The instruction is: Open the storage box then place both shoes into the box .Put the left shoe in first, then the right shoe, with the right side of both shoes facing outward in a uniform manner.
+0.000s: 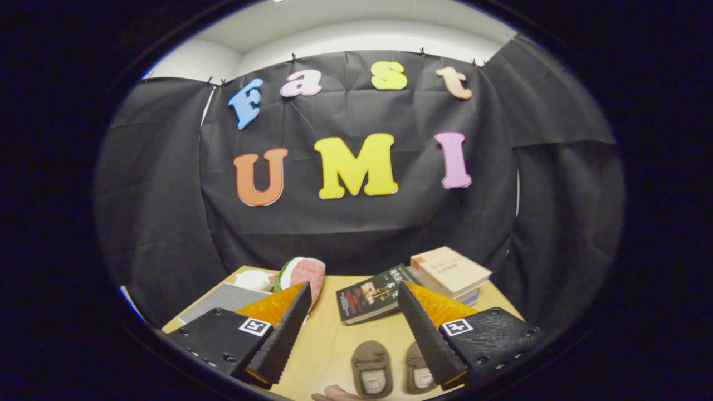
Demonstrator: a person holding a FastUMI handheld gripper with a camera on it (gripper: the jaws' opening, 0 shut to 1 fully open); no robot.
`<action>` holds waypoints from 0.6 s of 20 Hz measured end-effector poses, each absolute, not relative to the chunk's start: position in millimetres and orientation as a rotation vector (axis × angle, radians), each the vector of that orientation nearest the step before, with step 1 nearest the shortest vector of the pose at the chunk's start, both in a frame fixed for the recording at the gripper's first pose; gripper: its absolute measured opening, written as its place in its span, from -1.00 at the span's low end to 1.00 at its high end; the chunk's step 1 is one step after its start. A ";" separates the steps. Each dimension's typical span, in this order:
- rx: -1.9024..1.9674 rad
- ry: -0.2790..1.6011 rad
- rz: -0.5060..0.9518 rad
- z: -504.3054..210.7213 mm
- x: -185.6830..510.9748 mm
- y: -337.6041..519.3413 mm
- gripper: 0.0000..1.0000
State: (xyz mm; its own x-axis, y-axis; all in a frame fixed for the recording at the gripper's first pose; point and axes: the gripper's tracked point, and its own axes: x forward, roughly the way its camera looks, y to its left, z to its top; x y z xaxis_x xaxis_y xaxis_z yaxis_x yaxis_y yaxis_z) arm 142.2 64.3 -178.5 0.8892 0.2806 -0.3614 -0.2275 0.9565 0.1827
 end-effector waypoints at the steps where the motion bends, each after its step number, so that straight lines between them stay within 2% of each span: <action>1: 0.172 0.463 0.313 -200.1 147.9 83.8 0.89; 8: 0.444 0.888 0.720 -286.6 147.5 214.8 0.89; 12: 0.499 1.073 0.775 -340.8 155.2 248.7 0.89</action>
State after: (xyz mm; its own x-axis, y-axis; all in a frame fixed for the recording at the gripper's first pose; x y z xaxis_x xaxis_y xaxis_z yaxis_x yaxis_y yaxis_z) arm 155.2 248.7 -340.8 0.2603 0.7672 -0.5861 -0.3157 0.6413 0.6993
